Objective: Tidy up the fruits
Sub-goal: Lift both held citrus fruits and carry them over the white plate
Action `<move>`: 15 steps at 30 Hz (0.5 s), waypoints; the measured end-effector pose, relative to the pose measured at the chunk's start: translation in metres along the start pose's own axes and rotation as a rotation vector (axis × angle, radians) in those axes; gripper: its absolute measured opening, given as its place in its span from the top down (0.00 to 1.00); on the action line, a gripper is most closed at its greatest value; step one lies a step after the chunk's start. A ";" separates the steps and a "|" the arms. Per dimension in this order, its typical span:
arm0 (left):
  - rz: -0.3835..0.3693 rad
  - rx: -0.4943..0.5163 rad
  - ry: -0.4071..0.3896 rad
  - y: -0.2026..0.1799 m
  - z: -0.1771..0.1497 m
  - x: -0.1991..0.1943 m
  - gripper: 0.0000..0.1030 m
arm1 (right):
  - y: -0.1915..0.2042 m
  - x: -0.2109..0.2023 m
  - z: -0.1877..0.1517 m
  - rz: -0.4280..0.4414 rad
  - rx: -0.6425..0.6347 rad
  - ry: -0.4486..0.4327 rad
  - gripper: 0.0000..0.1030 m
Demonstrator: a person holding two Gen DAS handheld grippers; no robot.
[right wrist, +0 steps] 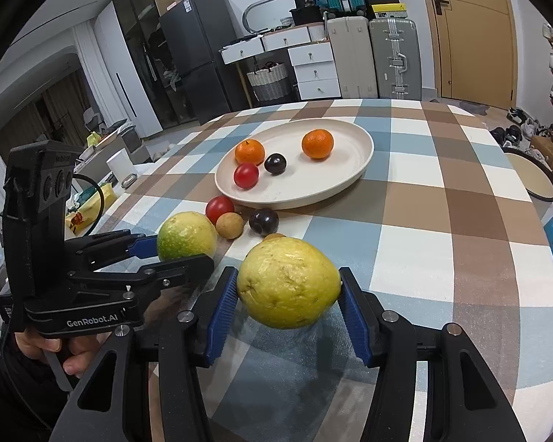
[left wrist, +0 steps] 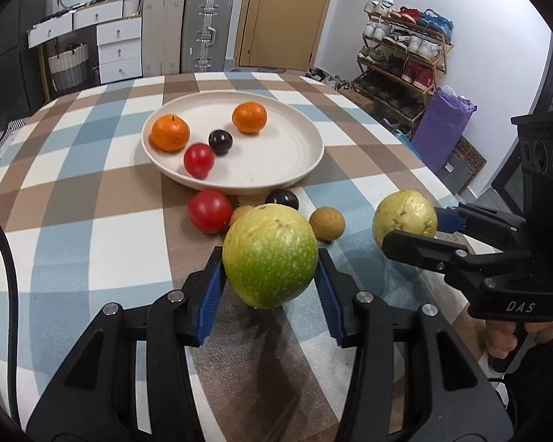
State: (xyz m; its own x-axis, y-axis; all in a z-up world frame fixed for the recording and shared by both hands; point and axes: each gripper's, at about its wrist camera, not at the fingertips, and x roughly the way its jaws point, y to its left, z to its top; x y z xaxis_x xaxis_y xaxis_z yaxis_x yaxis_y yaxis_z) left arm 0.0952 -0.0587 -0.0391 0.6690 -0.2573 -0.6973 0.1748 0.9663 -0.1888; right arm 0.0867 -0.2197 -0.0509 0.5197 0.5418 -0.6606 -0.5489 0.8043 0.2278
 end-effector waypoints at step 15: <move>0.020 -0.005 -0.080 0.023 0.037 -0.012 0.57 | -0.001 0.008 0.040 0.002 0.013 -0.058 0.47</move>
State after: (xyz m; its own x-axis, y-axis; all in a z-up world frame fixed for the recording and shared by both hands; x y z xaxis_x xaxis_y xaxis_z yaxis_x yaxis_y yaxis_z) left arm 0.1179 -0.0336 -0.0097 0.7278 -0.2365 -0.6437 0.1572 0.9712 -0.1790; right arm 0.1174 -0.2064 -0.0282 0.5562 0.5564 -0.6173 -0.5417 0.8060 0.2384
